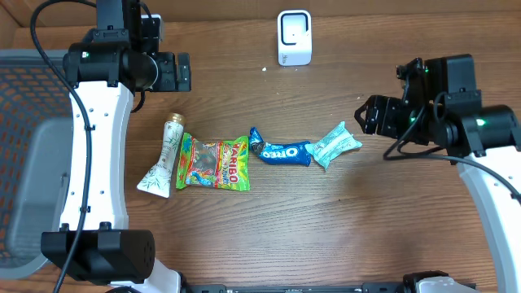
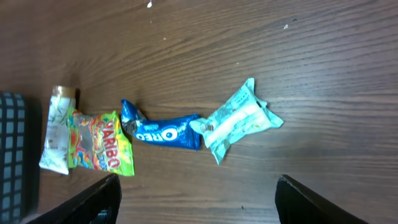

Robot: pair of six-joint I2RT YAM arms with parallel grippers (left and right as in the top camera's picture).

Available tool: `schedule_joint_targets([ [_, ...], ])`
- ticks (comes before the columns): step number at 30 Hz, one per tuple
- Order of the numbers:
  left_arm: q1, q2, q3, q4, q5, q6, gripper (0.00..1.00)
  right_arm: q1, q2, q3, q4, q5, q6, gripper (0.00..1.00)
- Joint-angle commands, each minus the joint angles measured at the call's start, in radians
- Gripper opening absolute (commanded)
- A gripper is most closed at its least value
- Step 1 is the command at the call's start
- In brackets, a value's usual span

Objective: Scan the item barcode
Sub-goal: 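Move the right gripper from rest toward the green wipes pack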

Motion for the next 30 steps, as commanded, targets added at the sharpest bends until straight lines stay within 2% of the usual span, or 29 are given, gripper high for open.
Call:
schedule_joint_targets([
  [1, -0.006, -0.002, -0.004, 0.000, 0.011, -0.018, 1.00, 0.023, 0.064, 0.023, 0.029, 0.009, 0.065, 0.80],
  [9, -0.006, -0.002, -0.004, 0.000, 0.011, -0.018, 1.00, 0.126, 0.232, 0.023, 0.127, 0.022, 0.139, 0.82],
  [11, -0.007, -0.002, -0.004, 0.000, 0.011, -0.018, 1.00, 0.146, 0.273, 0.023, 0.118, 0.099, 0.228, 0.83],
  [14, -0.006, -0.002, -0.004, 0.000, 0.011, -0.018, 1.00, 0.152, 0.336, 0.022, 0.085, 0.212, 0.402, 0.91],
  [17, -0.006, -0.002, -0.004, 0.000, 0.011, -0.018, 1.00, 0.152, 0.389, 0.011, 0.101, 0.215, 0.521, 0.91],
  [20, -0.006, -0.002, -0.004, 0.000, 0.011, -0.018, 1.00, 0.153, 0.434, 0.004, 0.114, 0.212, 0.576, 0.87],
  [30, -0.006, -0.002, -0.004, 0.000, 0.011, -0.018, 1.00, 0.153, 0.472, -0.114, 0.240, 0.215, 0.596, 0.72],
])
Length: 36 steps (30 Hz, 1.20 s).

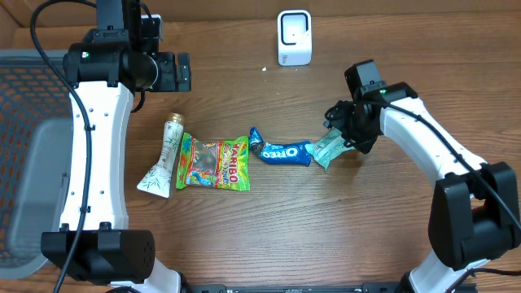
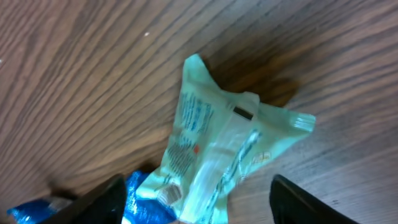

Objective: Scan the item barcode
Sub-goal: 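Move the right gripper from rest toward the green wipes pack, then grasp the green wipes pack with the right gripper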

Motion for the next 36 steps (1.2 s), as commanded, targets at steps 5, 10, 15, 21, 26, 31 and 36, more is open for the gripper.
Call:
schedule_joint_targets([
  [5, -0.006, -0.002, -0.004, 0.000, 0.011, -0.018, 1.00, -0.001, 0.008, -0.129, 0.106, 0.015, 0.031, 0.70],
  [10, -0.006, -0.002, -0.004, 0.000, 0.011, -0.018, 1.00, -0.001, 0.011, -0.180, 0.174, 0.015, 0.030, 0.61],
  [15, -0.005, -0.002, -0.004, 0.000, 0.011, -0.018, 1.00, -0.001, 0.011, -0.187, 0.187, 0.014, 0.018, 0.40],
  [21, -0.006, -0.002, -0.004, 0.000, 0.011, -0.018, 1.00, -0.001, 0.011, -0.182, 0.193, -0.006, -0.083, 0.27],
  [26, -0.006, -0.002, -0.004, 0.000, 0.011, -0.018, 1.00, -0.001, 0.011, -0.152, 0.183, -0.031, -0.266, 0.26],
  [31, -0.006, -0.002, -0.004, 0.001, 0.011, -0.018, 1.00, -0.001, 0.011, -0.130, 0.164, -0.038, -0.486, 0.18],
  [36, -0.006, -0.002, -0.004, 0.000, 0.011, -0.018, 1.00, -0.001, 0.011, -0.130, 0.164, -0.037, -0.691, 0.04],
])
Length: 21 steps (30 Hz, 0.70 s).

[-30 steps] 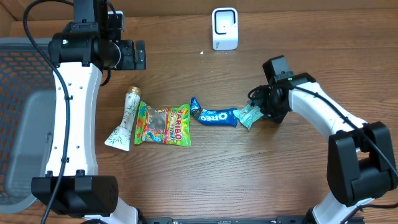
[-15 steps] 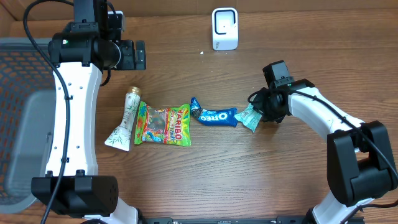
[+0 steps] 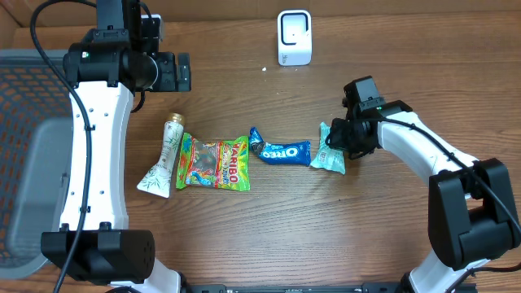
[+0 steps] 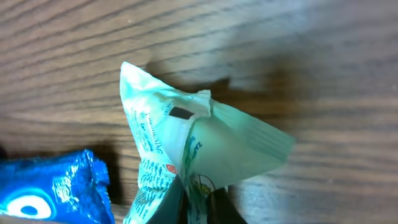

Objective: Scan the item barcode
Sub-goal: 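Grasp the green wipes pack with the right gripper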

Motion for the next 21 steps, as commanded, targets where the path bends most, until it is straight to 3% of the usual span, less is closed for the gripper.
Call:
schedule_joint_targets([
  [1, -0.006, -0.002, -0.004, 0.001, 0.011, -0.018, 1.00, -0.001, 0.009, 0.011, -0.007, 0.004, -0.209, 0.08],
  [2, -0.006, -0.002, -0.004, 0.000, 0.011, -0.018, 1.00, -0.002, 0.009, 0.011, -0.007, 0.003, -0.219, 0.14],
  [8, -0.006, -0.002, -0.004, 0.000, 0.011, -0.018, 1.00, -0.002, 0.009, 0.011, -0.005, 0.002, -0.217, 0.14],
  [17, -0.006, -0.002, -0.004, 0.000, 0.010, -0.018, 1.00, -0.002, 0.009, 0.011, -0.007, -0.061, -0.215, 0.04],
  [21, -0.006, -0.002, -0.004, 0.000, 0.011, -0.018, 1.00, -0.002, 0.009, 0.011, -0.006, -0.100, -0.214, 0.04],
])
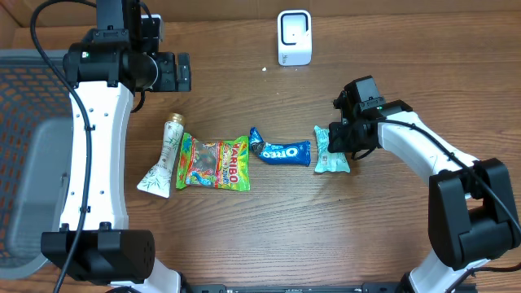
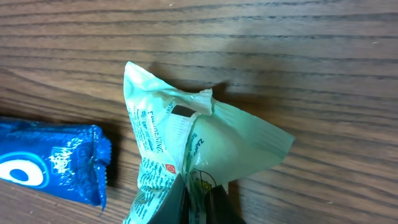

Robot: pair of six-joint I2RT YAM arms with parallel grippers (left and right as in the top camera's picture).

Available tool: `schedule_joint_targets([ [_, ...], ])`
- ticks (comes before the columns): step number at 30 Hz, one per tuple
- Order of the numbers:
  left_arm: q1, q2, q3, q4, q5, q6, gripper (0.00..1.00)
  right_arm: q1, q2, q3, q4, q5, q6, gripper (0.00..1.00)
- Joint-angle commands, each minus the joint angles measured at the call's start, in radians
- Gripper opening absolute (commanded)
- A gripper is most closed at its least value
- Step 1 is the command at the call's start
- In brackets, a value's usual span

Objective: Scan the item barcode
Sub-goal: 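Grasp the green wipes pack with the right gripper, then carry the wipes pack up to the scanner, barcode facing it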

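A mint-green snack packet [image 1: 330, 155] hangs from my right gripper [image 1: 348, 140], which is shut on it. In the right wrist view the packet [image 2: 186, 143] is pinched between my right gripper [image 2: 200, 202] fingers, its printed side up. The white barcode scanner [image 1: 294, 37] stands at the back of the table. My left gripper [image 1: 181, 72] is held high at the back left, far from the packet, with nothing in it; its jaws stand apart.
A blue Oreo pack [image 1: 279, 150] lies just left of the packet. Further left lie a Haribo bag [image 1: 213, 164] and a white tube [image 1: 165, 159]. A grey mesh basket [image 1: 24, 155] stands at the left edge.
My right gripper, still shut on the green packet, has shifted slightly left and back; the packet now hangs closer to the Oreo pack. The left arm has not moved.
My right gripper was open and high to the right of the row of items. It then stood open over the green packet. Later it was shut on the packet, and now it holds it beside the Oreo pack.
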Motion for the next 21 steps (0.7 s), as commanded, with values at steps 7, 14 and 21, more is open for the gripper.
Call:
schedule_joint_targets([
  [7, -0.006, -0.002, -0.004, 0.000, 0.010, -0.018, 1.00, -0.021, 0.003, 0.059, -0.029, -0.306, -0.011, 0.04],
  [14, -0.006, -0.002, -0.004, 0.000, 0.010, -0.018, 1.00, -0.072, -0.036, 0.108, -0.044, -0.463, 0.064, 0.04],
  [21, -0.006, -0.002, -0.004, 0.000, 0.010, -0.018, 1.00, -0.076, -0.121, 0.113, -0.021, -0.469, 0.096, 0.04],
])
